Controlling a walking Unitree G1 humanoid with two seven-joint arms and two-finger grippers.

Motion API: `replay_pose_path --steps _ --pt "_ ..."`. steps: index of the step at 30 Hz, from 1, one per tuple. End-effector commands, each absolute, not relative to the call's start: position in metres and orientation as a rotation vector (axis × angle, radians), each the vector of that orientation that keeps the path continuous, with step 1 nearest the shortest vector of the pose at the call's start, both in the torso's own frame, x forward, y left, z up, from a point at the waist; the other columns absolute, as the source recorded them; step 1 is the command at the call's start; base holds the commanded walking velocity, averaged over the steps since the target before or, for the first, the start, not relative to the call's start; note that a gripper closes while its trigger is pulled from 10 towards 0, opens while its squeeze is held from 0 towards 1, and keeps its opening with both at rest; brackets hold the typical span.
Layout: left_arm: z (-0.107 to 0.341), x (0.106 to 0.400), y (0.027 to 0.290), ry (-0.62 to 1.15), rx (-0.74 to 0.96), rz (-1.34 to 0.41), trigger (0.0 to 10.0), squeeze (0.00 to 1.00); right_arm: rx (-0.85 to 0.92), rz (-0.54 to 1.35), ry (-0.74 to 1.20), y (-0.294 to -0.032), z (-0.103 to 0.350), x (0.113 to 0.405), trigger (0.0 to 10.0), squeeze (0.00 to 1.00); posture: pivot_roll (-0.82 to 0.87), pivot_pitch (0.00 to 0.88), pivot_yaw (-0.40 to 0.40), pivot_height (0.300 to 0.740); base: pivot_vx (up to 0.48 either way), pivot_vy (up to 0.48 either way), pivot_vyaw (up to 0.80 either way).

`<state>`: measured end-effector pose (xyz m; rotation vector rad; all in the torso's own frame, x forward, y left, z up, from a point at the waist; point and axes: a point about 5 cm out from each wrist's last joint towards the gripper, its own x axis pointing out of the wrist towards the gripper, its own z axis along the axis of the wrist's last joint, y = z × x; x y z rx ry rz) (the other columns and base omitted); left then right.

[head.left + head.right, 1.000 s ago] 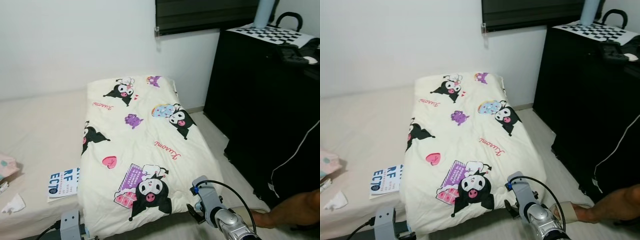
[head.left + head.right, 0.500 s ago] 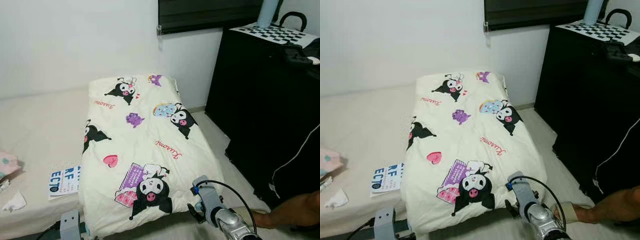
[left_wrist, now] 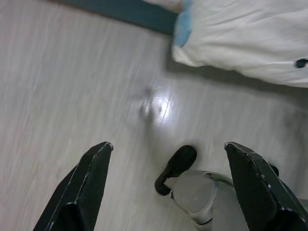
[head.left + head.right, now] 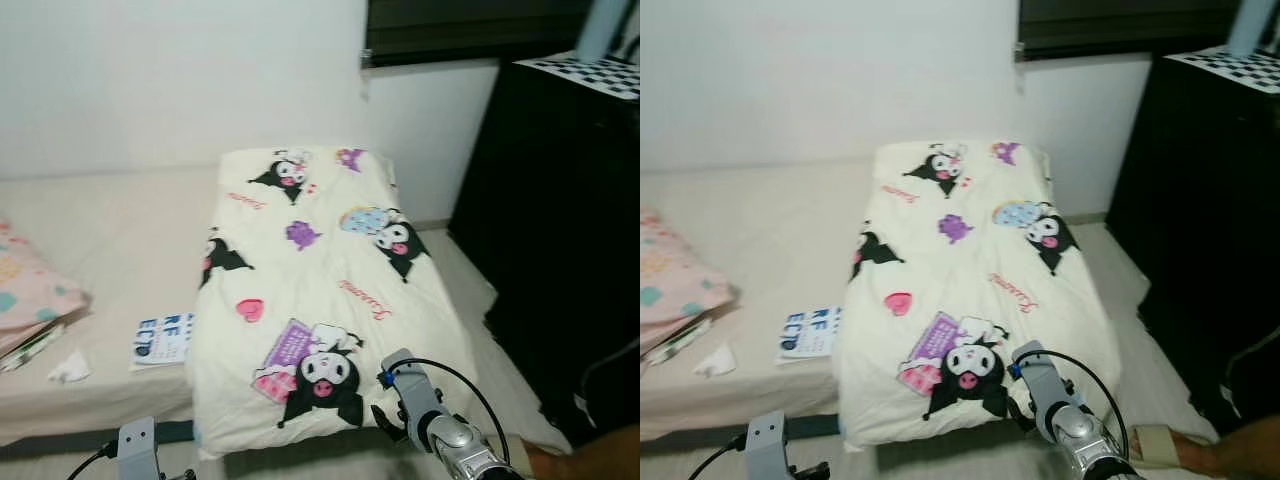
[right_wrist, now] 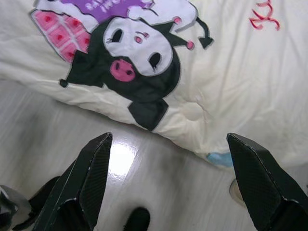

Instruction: Clean up the room

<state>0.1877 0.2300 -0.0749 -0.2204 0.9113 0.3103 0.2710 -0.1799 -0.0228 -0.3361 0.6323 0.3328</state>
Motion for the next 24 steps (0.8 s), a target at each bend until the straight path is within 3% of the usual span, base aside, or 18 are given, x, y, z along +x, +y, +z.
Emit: replay_pose_path --steps 1,11,18,24 --pt "-0.0765 0.183 0.2333 0.926 -0.222 0.328 10.0 0.0 -0.346 0.333 0.654 -0.1824 -0.0263 0.2669 10.0 0.0 -0.13 0.091 -0.007 0.74 0.0 0.0 0.62" --pt "-0.0757 0.1851 0.2323 0.919 -0.227 0.325 10.0 0.0 -0.349 0.339 0.655 -0.1821 -0.0268 0.2663 10.0 0.0 -0.13 0.093 -0.009 0.74 0.0 0.0 0.62" --pt "-0.0752 0.187 0.2301 0.913 -0.232 0.318 10.0 0.0 -0.349 0.305 0.67 -0.1853 -0.0273 0.2664 10.0 0.0 -0.13 0.096 -0.01 0.74 0.0 0.0 0.0" --pt "-0.0748 0.1878 0.2304 0.915 -0.21 0.31 10.0 0.0 -0.345 0.305 0.669 -0.1848 -0.0271 0.2667 10.0 0.0 -0.13 0.091 -0.009 0.74 0.0 0.34 0.0"
